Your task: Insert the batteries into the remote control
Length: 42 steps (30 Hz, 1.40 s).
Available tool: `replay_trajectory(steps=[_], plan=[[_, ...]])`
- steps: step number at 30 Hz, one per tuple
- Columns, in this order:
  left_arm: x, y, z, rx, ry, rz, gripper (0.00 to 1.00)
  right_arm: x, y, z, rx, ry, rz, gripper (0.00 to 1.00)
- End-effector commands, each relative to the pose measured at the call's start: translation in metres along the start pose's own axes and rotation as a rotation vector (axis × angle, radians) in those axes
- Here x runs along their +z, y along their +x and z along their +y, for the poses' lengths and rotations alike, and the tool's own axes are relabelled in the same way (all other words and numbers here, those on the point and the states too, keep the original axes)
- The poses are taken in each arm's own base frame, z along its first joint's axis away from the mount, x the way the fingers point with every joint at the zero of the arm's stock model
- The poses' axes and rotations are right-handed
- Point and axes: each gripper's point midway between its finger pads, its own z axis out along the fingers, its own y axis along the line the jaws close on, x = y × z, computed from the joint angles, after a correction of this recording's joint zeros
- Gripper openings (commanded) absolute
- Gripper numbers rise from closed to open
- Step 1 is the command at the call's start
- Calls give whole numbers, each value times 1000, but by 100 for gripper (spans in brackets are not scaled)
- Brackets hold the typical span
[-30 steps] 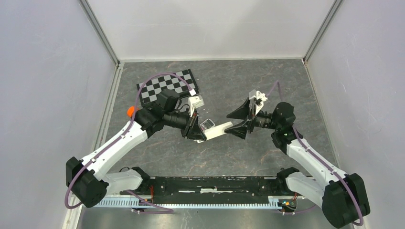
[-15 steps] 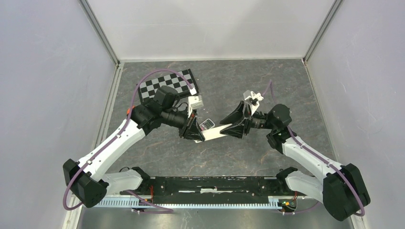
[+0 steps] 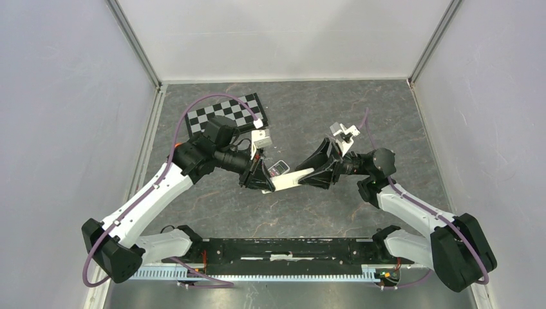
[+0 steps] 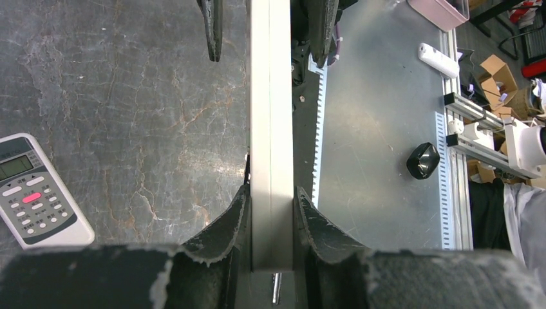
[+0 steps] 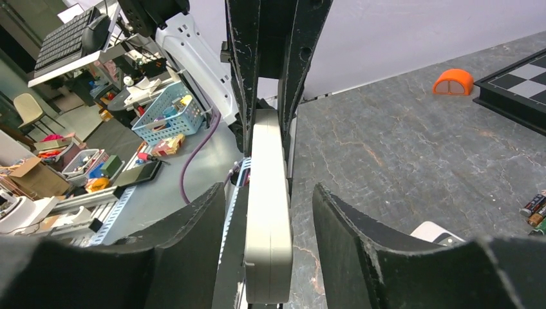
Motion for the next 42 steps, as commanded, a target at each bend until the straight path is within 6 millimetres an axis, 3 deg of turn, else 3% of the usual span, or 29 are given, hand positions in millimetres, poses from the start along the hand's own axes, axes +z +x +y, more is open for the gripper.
replay_trajectory(steps=[1,6,9,13,16,17,18,20,21,24,27,35,38,42], plan=[[-8,-22,-11,105,14,-61,2,1,-3,12,-48,-46,0,54],[-9,-24,-13,110,14,-67,2,2,-2,11,-53,-38,15,46],[-10,-27,-13,112,5,-71,2,4,2,5,-50,-13,34,28],[-11,-34,-10,103,-17,-98,5,5,-1,0,-45,15,23,11],[-9,-39,-7,81,-38,-130,29,6,-7,-8,-31,61,-12,0],[-9,-41,-4,56,-49,-143,55,7,-10,-11,-24,80,-29,0],[-8,-44,0,45,-75,-164,70,7,-14,-13,-18,94,-48,0],[-8,-50,11,-10,-137,-215,92,8,-23,-16,-3,125,-102,0],[-9,-53,17,-39,-171,-246,98,8,-30,-19,10,147,-137,0],[-17,-78,40,-214,-251,-457,100,9,-49,-26,65,204,-214,0],[-27,-98,44,-370,-173,-667,100,5,-69,-31,95,268,-303,0],[-55,-129,50,-469,-106,-1000,100,-4,-85,-51,341,348,-516,0],[-51,-137,46,-478,-22,-1032,100,-2,-81,-59,439,353,-571,0],[-30,-135,50,-518,9,-986,97,12,-82,-60,496,315,-579,0]])
